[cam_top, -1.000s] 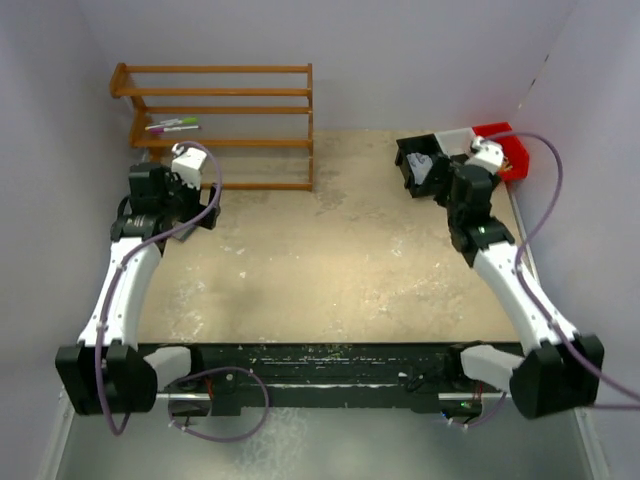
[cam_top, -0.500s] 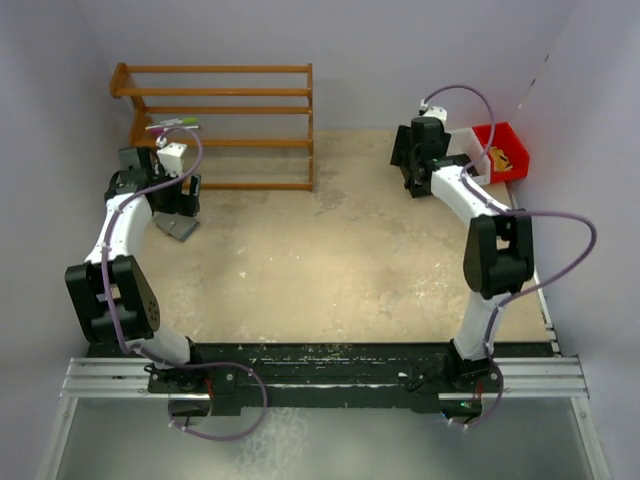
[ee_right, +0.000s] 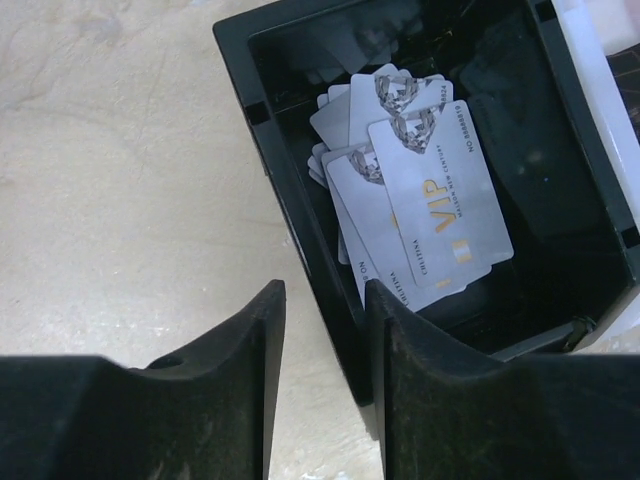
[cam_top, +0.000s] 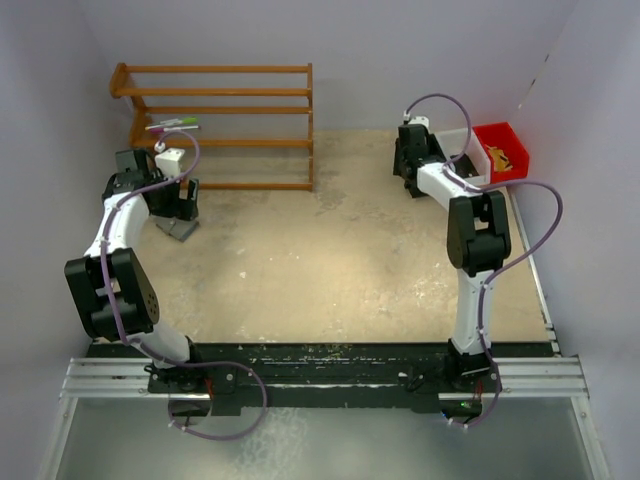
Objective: Take the credit cards out of the card holder
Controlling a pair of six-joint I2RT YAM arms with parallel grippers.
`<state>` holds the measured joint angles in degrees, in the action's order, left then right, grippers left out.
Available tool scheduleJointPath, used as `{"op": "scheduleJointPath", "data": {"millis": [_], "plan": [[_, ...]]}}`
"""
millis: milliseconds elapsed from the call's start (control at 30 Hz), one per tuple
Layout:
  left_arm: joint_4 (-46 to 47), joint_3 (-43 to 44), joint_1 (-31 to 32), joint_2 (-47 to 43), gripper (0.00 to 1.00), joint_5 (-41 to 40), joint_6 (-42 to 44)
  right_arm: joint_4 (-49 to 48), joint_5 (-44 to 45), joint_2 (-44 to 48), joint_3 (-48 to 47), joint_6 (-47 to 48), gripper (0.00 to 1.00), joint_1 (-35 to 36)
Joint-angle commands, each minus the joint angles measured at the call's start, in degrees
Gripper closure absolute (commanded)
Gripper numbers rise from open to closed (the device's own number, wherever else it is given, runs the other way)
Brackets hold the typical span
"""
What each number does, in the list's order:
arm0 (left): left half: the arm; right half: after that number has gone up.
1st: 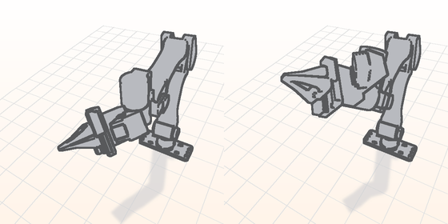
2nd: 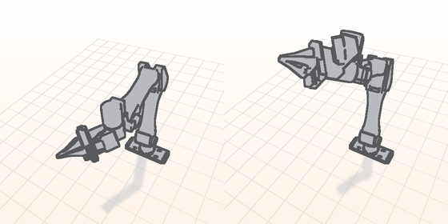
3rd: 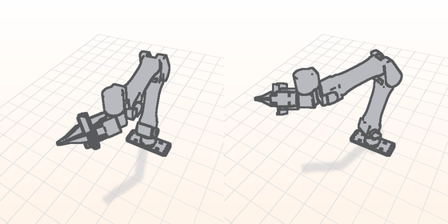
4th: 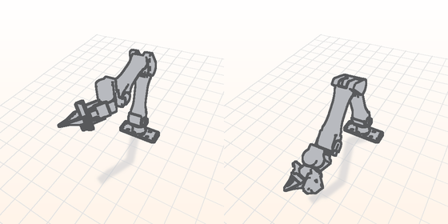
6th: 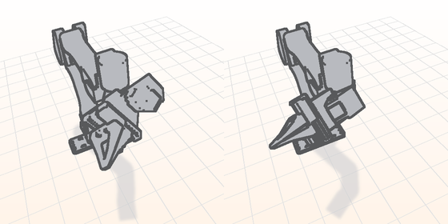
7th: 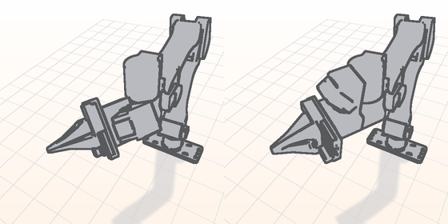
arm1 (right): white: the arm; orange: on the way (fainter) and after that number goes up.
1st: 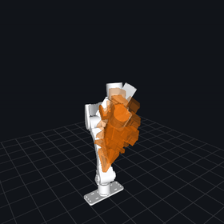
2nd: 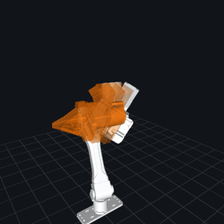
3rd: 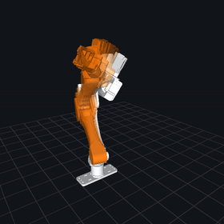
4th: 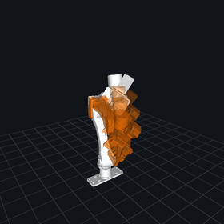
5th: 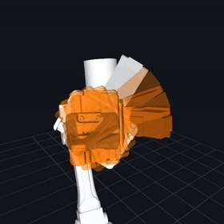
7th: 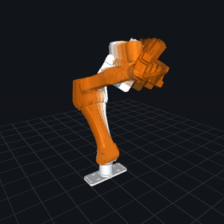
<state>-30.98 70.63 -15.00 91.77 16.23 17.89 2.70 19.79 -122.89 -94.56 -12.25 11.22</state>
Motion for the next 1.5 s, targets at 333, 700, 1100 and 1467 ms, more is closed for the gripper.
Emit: {"op": "scheduleJointPath", "data": {"millis": [333, 700, 1100, 1467], "plan": [[1.44, 2.84, -2.34, 3.33, 0.01, 0.69, 2.24, -4.04, 0.62, 9.22, 9.30, -2.57, 0.94, 5.82], [2.84, 1.34, -2.32, 3.53, 0.01, 2.17, 3.87, -0.53, 1.11, 20.09, 20.88, -18.19, 1.00, 21.15], [2.36, 1.85, -2.38, 9.16, 0.01, -0.94, 19.32, 7.55, 12.16, 21.28, 24.12, -45.04, 1.00, 46.01], [2.29, 6.97, -2.36, 16.85, 0.01, 0.31, 26.08, 10.16, 14.47, 24.04, 18.80, -43.35, 0.18, 51.57]]}}
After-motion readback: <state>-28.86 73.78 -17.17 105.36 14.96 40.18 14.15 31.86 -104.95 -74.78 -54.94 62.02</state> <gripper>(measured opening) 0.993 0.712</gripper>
